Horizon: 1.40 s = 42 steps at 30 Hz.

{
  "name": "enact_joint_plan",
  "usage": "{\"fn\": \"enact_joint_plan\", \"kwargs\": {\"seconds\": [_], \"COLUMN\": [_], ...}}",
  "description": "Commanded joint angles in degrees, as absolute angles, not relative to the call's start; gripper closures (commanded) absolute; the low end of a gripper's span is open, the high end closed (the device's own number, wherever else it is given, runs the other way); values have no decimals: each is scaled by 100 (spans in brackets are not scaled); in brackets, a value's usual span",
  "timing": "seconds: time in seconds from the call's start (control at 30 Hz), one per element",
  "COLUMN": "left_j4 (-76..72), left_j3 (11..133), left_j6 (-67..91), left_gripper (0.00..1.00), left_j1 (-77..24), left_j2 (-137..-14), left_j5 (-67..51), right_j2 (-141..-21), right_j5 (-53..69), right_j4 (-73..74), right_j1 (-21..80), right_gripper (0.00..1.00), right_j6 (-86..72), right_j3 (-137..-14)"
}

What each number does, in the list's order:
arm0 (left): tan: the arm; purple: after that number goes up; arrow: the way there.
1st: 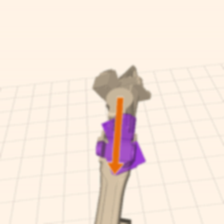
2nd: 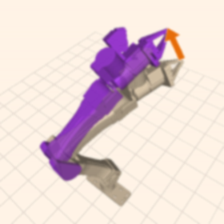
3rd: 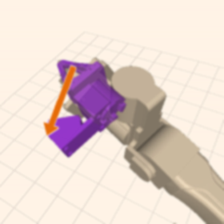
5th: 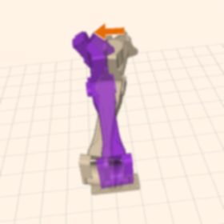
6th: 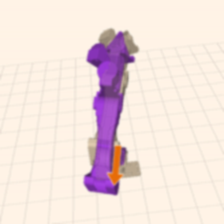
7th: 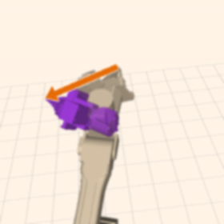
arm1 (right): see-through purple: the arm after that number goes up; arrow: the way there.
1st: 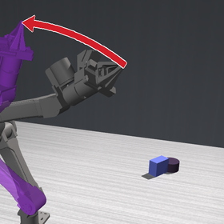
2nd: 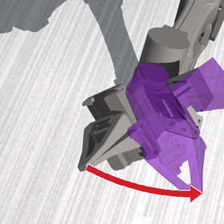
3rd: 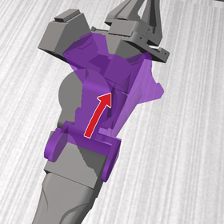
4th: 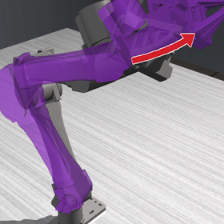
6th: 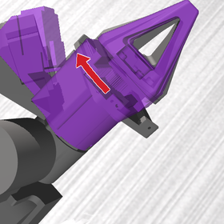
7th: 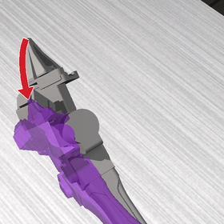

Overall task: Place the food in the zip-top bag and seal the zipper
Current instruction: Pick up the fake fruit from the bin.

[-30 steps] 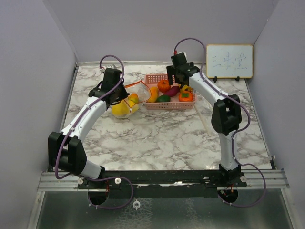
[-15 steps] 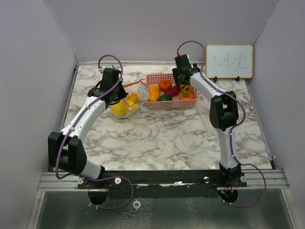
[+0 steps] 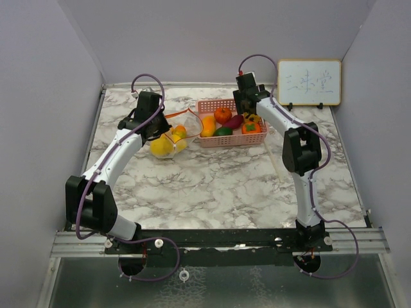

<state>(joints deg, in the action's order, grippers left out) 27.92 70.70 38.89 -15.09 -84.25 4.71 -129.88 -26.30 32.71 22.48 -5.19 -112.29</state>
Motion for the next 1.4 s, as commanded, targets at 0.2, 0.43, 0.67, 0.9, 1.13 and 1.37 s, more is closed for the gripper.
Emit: {"fn": "enact_joint_plan", "kwargs": {"seconds": [0.2,0.43,0.67,0.9,1.13,1.37], "left_j4": [2621,2600,2626,2698,2768,2778], "left_j3": [7178,7167,7120,7093,7105,7091], "left_j6": [3920,3909,3911,3905,3876,3851], "left_gripper": [100,100,100,100,100,100], "left_j1": [-1457,-1459,-1459,-1459,-1450,-1442], "left_j2": [-8542,-8576,-8552,-8503,-8490,-8473], "left_j5": [239,222,225,263,289,312], "right_j2": [-12478,-12580,-13019,-13517,-13812,-13669], "right_j5": [-2141,-2485,-3166,-3384,-3541,-3492], "right_j4": [3511,3687,3942,4171,4104,4071], "right_j1": [2411,2553,2558,2553,2547,2540], "right_gripper": [22,23,22,23,26,46], "right_j6": [-683,-801,-1063,-1212,-1212,-1274], "right_j3": [-11056,-11179,-11466,-11831,-11934,-11769]}}
